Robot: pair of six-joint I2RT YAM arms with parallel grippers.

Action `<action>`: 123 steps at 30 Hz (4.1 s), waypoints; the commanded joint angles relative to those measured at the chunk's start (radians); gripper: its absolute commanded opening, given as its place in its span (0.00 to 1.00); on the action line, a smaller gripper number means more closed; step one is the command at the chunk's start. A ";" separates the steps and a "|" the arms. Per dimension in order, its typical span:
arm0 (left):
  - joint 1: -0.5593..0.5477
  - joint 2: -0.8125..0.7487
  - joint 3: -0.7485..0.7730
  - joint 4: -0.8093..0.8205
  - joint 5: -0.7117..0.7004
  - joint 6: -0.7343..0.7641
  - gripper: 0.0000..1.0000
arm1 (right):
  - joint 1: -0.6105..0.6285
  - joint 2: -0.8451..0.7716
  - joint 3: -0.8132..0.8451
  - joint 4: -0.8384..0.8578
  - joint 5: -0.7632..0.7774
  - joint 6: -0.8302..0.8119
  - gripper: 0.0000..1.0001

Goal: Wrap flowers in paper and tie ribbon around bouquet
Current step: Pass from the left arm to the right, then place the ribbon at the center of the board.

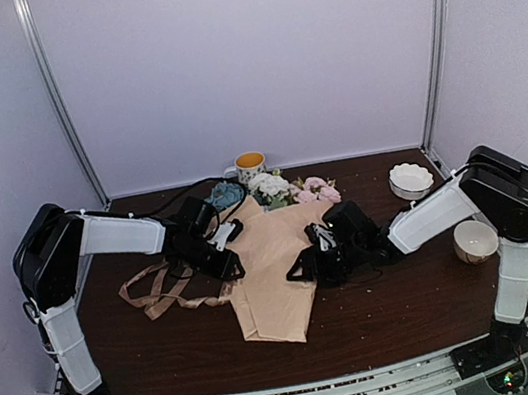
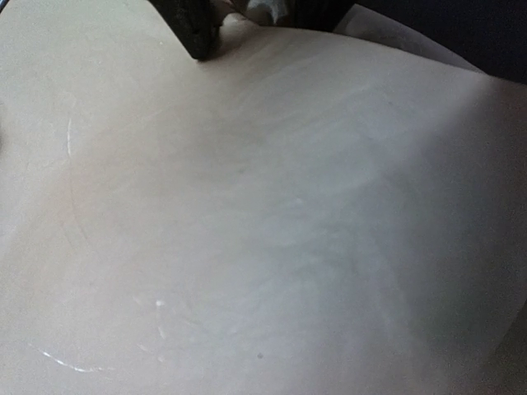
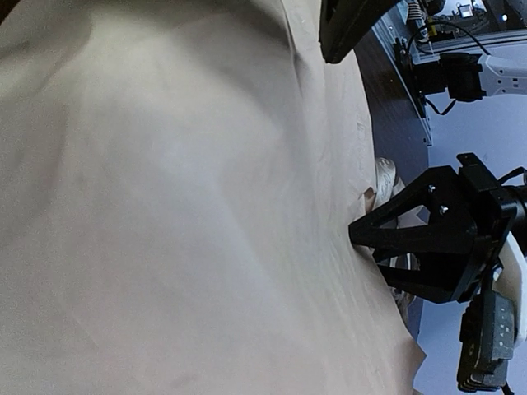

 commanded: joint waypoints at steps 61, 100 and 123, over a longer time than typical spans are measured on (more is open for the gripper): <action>-0.165 -0.602 -0.377 0.045 0.166 0.045 0.00 | 0.004 -0.062 0.088 -0.031 -0.001 0.072 0.00; -0.635 -0.130 0.551 -0.722 0.378 0.919 0.00 | -0.043 -0.033 0.314 -0.194 -0.050 -0.044 0.00; -0.698 -0.018 0.659 -0.626 0.563 0.862 0.00 | -0.039 0.031 0.333 -0.282 -0.011 -0.130 0.00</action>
